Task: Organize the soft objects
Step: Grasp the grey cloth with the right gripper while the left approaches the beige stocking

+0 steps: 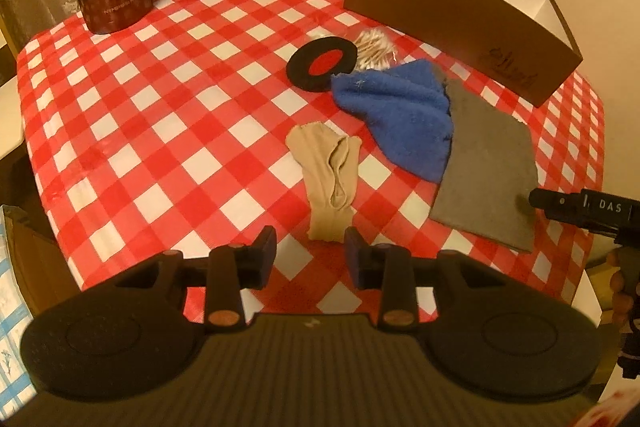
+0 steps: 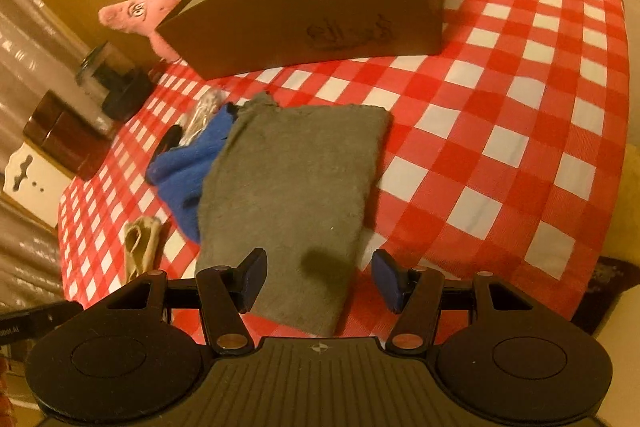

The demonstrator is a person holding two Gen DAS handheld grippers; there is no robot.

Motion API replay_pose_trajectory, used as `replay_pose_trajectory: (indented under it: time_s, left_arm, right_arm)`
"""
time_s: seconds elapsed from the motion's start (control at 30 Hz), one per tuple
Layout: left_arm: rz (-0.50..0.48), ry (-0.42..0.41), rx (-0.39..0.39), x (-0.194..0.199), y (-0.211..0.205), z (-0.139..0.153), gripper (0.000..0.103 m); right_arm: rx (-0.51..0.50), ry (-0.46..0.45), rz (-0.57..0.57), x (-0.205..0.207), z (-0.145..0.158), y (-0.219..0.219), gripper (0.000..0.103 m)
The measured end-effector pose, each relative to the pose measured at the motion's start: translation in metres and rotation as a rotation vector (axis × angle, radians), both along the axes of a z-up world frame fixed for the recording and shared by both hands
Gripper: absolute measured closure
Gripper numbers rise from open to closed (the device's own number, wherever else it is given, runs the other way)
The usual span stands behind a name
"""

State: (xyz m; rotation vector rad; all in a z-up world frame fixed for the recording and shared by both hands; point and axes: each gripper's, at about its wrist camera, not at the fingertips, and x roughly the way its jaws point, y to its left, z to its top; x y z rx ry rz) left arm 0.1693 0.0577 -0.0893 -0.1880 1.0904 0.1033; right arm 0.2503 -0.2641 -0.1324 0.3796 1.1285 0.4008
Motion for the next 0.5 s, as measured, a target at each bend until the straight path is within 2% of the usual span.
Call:
replay_pose_trajectory:
  time_s: [0.13, 0.3, 0.4, 0.5]
  left_arm:
    - [0.002, 0.009, 0.002, 0.010, -0.004, -0.007, 0.070]
    - [0.008, 0.027, 0.000, 0.022, -0.006, -0.016, 0.070]
    - [0.008, 0.034, 0.001, 0.027, -0.007, -0.021, 0.070]
    - [0.008, 0.040, -0.005, 0.031, -0.006, -0.024, 0.070]
  right_arm:
    - [0.038, 0.006, -0.017, 0.010, -0.014, -0.003, 0.045]
    - [0.200, -0.034, -0.061, 0.018, -0.035, -0.015, 0.045]
    - [0.321, -0.010, -0.107, 0.023, -0.044, -0.027, 0.046]
    - [0.421, 0.022, -0.149, 0.027, -0.051, -0.038, 0.057]
